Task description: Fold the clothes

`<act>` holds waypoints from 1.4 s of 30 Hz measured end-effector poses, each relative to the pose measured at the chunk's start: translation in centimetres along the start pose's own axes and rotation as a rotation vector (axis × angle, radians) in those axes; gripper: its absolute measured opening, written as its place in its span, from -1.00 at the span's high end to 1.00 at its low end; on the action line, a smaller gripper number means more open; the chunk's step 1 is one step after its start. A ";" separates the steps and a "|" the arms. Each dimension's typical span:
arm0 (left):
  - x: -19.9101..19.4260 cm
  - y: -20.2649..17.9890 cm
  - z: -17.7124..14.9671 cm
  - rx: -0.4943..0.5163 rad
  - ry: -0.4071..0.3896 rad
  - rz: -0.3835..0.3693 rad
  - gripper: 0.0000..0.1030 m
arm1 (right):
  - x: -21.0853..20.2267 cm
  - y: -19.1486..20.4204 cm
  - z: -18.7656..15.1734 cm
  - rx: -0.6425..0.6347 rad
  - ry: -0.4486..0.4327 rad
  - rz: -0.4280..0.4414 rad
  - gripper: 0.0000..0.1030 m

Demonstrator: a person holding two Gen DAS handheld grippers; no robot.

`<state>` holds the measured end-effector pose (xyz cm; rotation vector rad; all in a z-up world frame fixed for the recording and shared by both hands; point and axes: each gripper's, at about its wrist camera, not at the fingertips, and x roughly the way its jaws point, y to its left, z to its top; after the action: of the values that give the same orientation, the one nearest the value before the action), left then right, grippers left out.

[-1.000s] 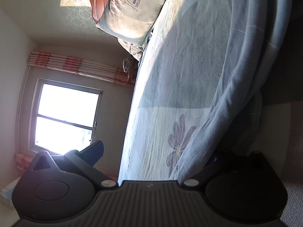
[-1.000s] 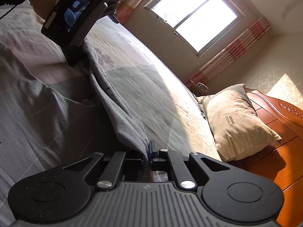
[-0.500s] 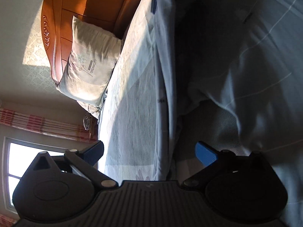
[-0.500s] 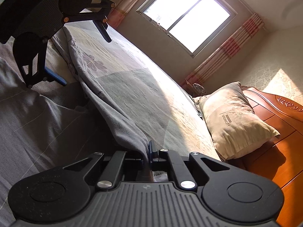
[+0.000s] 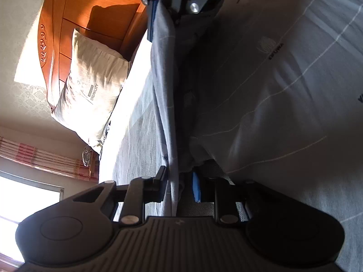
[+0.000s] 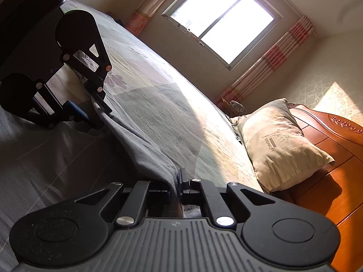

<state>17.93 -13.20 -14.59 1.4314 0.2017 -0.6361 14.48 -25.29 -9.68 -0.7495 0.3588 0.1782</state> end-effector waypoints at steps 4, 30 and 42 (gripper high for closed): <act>-0.4 -0.2 0.3 0.020 -0.030 0.025 0.57 | -0.2 0.1 0.0 -0.002 -0.002 -0.007 0.87; 3.2 5.5 -3.1 -0.255 0.106 -0.024 0.43 | -0.4 0.0 -0.1 0.001 -0.006 -0.001 0.87; 4.2 5.7 -3.6 -0.154 0.126 0.037 0.44 | -0.3 0.1 -0.2 -0.004 -0.001 0.001 0.87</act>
<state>25.23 -10.88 -12.38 1.3245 0.3153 -0.4898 14.09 -25.41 -9.75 -0.7528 0.3585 0.1804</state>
